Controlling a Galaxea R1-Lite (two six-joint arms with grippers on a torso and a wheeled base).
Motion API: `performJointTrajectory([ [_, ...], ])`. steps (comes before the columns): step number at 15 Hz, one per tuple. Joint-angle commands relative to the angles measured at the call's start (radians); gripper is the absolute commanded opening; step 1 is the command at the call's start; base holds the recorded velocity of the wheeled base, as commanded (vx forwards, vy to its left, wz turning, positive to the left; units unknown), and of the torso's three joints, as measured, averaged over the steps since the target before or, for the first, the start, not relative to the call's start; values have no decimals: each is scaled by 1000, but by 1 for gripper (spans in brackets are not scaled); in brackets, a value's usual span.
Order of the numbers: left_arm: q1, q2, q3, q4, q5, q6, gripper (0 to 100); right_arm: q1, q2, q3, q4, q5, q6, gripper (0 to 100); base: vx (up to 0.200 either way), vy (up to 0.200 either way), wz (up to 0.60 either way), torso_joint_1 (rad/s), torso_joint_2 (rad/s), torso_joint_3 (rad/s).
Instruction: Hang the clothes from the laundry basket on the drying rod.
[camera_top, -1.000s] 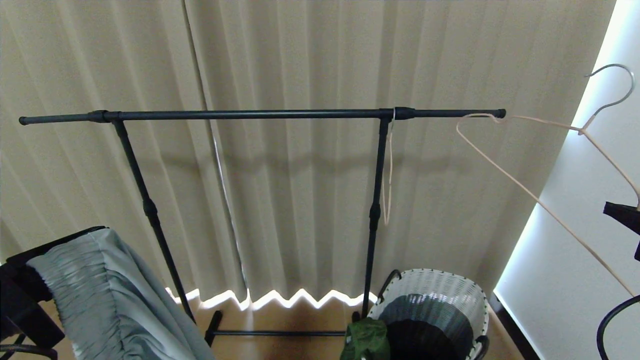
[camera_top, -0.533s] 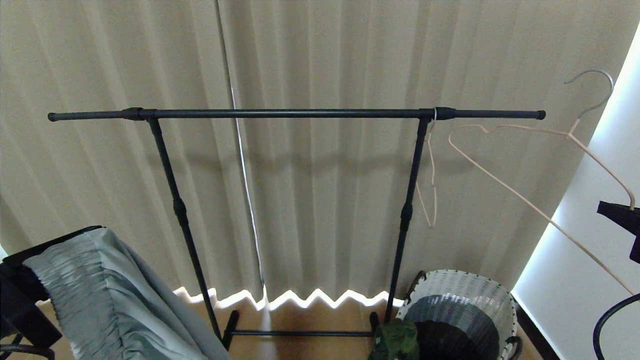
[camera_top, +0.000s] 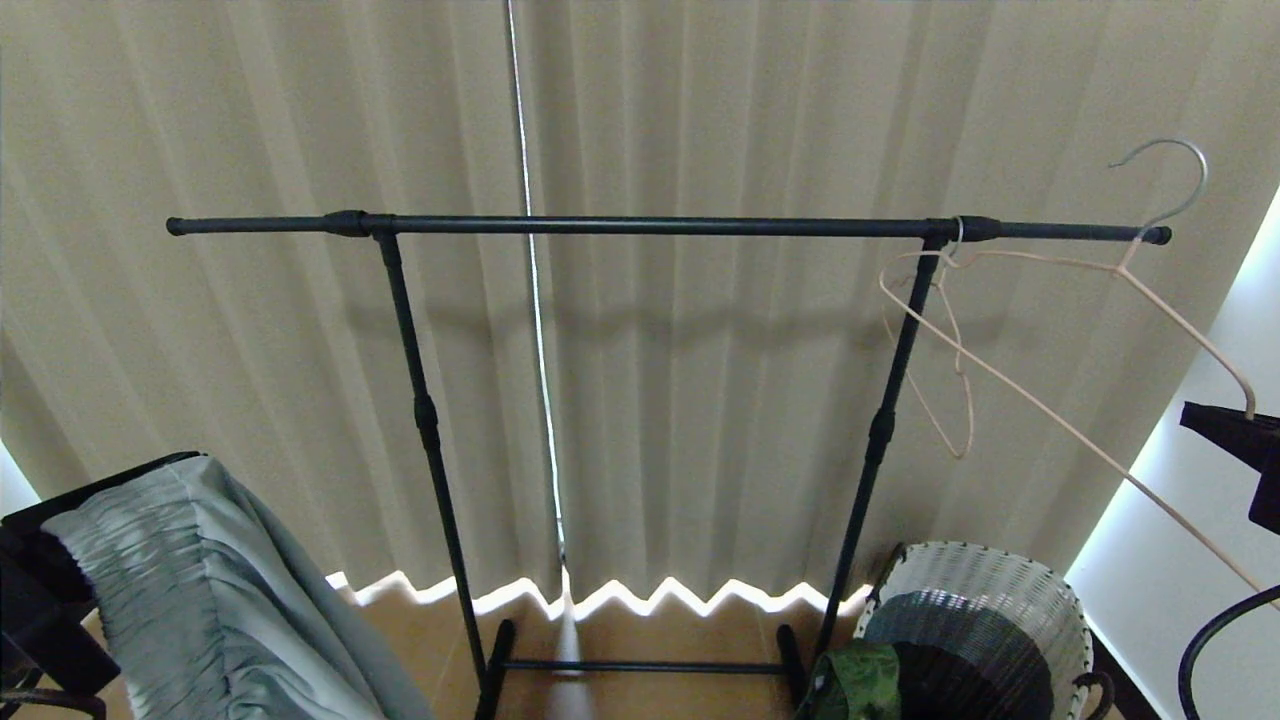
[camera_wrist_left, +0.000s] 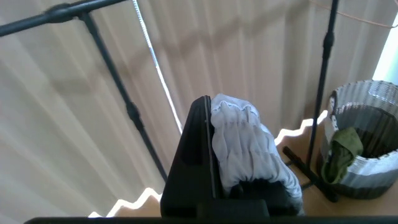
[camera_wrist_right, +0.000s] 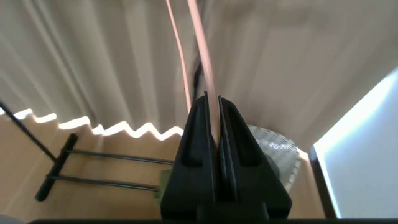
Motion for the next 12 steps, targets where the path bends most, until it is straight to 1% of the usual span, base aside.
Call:
performJointTrajectory([
  [1, 0, 0, 1, 0, -1, 0, 0, 10, -3, 1, 1, -1, -1, 0, 0, 0, 0, 0, 0, 0],
  [8, 0, 2, 6, 0, -2, 2, 0, 15, -14, 13, 6, 2, -1, 0, 0, 0, 0, 0, 0, 0],
  [12, -6, 6, 44, 1, -2, 9, 0, 84, -17, 4, 9, -1, -2, 0, 0, 0, 0, 0, 0, 0],
])
